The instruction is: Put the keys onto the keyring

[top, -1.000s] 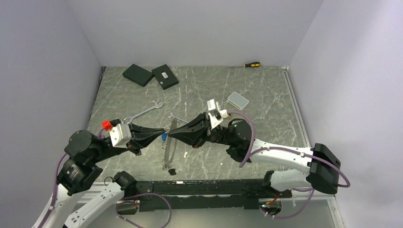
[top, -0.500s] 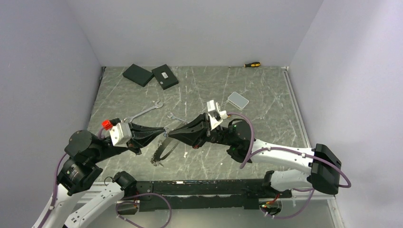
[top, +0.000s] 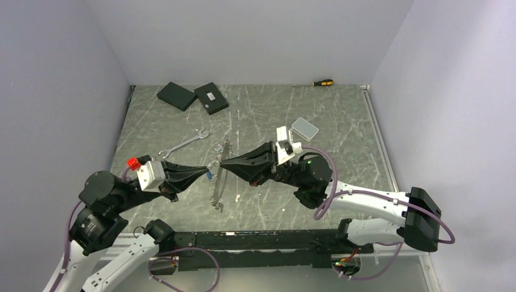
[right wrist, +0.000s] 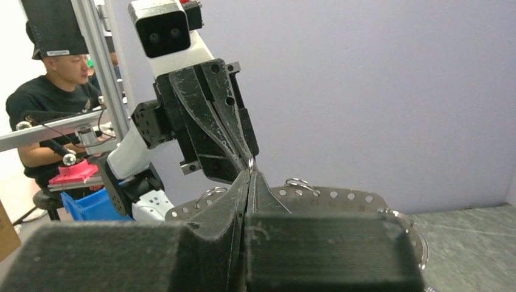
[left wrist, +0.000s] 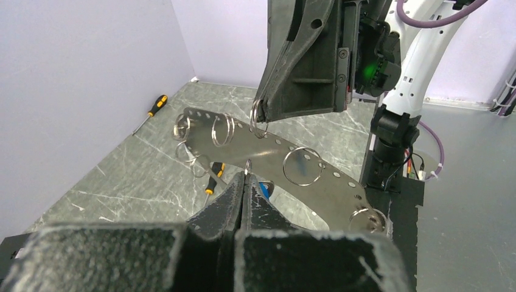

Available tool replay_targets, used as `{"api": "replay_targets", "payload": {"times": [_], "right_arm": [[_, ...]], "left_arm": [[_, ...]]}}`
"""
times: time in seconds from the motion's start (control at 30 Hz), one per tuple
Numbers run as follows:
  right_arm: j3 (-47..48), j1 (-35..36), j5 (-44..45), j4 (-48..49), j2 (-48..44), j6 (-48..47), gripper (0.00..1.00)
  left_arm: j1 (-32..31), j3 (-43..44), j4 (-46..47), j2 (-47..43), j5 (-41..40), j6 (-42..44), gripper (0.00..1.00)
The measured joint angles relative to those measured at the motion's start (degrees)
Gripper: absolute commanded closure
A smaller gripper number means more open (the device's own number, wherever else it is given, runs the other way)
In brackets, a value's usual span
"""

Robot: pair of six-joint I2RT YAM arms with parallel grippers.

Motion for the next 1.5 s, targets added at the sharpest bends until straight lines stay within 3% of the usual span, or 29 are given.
{"api": "replay_targets", "payload": {"times": [0.57, 1.5], "right_arm": [[2.8, 1.5, 9.3, -15.1, -0.3, -2.5, 1.00], [4.0, 2.3, 11.1, -18.8, -0.4, -2.8, 1.00]], "left_arm": [[0.0, 4.5, -7.2, 7.0, -0.4, 5.6, 1.00], [0.0, 4.5, -7.8, 6.3, -5.9, 6.5, 1.00]]}}
